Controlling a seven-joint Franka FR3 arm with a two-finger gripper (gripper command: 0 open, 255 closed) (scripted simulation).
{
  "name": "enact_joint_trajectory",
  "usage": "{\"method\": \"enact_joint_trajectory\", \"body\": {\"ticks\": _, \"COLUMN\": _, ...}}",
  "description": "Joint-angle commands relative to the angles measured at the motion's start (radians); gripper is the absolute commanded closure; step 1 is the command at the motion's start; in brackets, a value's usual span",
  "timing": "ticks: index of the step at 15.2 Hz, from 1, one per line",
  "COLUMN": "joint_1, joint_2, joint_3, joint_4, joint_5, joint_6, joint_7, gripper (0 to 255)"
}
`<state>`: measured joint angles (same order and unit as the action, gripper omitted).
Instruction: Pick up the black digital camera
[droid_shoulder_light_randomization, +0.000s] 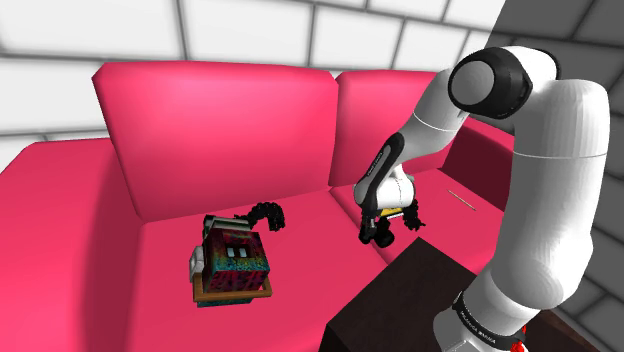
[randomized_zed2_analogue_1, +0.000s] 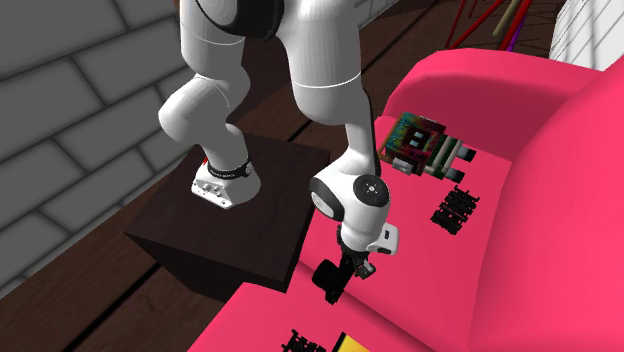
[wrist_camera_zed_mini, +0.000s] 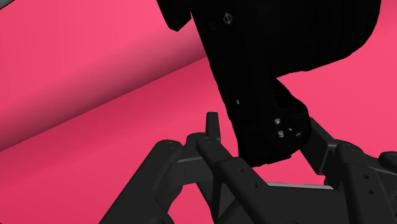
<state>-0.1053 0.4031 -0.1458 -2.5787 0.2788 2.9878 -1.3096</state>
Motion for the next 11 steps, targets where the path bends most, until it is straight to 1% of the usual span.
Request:
{"method": "enact_joint_trajectory", "body": {"ticks": 1, "joint_1": 0.0, "joint_2": 0.003, "joint_3": 0.001, "joint_4": 0.0, "joint_5": 0.0, "joint_6": 0.0, "joint_7": 0.0, "gripper": 255}}
{"method": "enact_joint_trajectory", "body": {"ticks": 5, "joint_1": 0.002, "joint_2": 0.0, "joint_3": -0.001, "joint_4": -0.001, "joint_5": -0.001, "joint_6": -0.002, "joint_7": 0.001, "gripper": 255}}
{"method": "enact_joint_trajectory", "body": {"ticks": 11, "joint_1": 0.065, "joint_2": -0.103, "joint_3": -0.077, "joint_4": -0.03, "joint_5": -0.057, "joint_6": -0.079, "joint_7": 0.045, "gripper": 255}}
